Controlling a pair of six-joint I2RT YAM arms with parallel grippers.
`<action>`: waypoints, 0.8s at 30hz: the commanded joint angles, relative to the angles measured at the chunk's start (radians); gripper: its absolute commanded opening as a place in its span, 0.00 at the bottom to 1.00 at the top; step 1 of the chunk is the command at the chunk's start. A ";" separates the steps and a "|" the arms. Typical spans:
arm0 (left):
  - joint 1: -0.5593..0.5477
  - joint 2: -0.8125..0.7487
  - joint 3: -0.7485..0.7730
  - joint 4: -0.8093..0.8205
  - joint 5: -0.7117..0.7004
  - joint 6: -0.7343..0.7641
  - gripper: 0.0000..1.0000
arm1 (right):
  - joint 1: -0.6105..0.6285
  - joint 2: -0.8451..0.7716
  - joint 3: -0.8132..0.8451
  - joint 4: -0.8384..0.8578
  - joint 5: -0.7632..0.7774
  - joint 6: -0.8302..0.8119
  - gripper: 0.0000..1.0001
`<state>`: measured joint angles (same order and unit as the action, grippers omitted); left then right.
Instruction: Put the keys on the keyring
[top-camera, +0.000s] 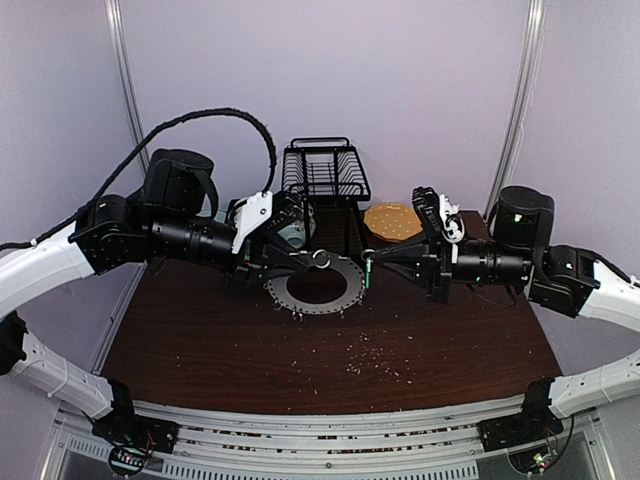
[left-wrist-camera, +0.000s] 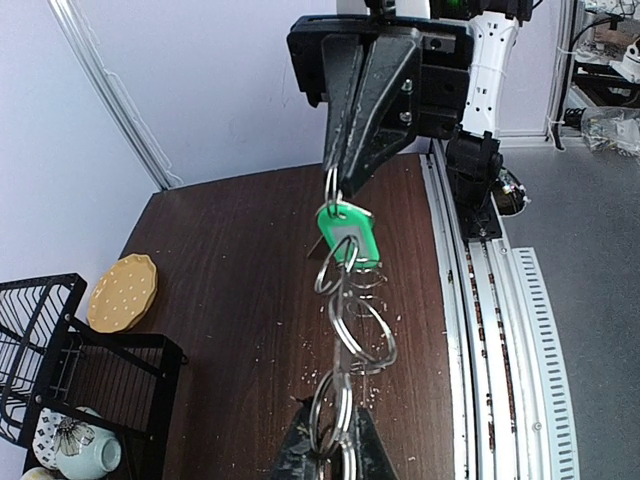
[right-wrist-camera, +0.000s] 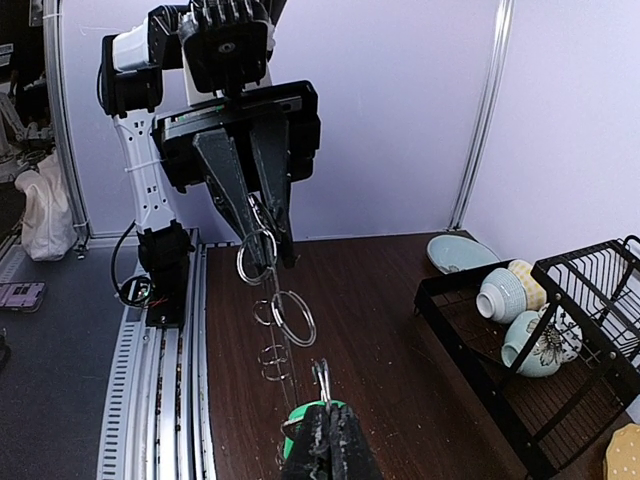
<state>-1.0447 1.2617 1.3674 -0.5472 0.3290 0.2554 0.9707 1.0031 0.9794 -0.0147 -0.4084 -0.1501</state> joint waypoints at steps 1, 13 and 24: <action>-0.006 -0.016 0.035 0.052 0.032 0.007 0.00 | 0.003 -0.007 -0.017 0.057 0.004 0.010 0.00; -0.006 -0.008 0.037 0.050 0.014 0.002 0.00 | 0.011 0.010 -0.018 0.039 -0.046 -0.010 0.00; -0.006 -0.009 0.034 0.050 0.011 0.001 0.00 | 0.026 0.007 -0.015 0.013 -0.043 -0.038 0.00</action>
<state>-1.0473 1.2621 1.3689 -0.5476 0.3367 0.2554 0.9901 1.0252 0.9714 0.0002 -0.4374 -0.1768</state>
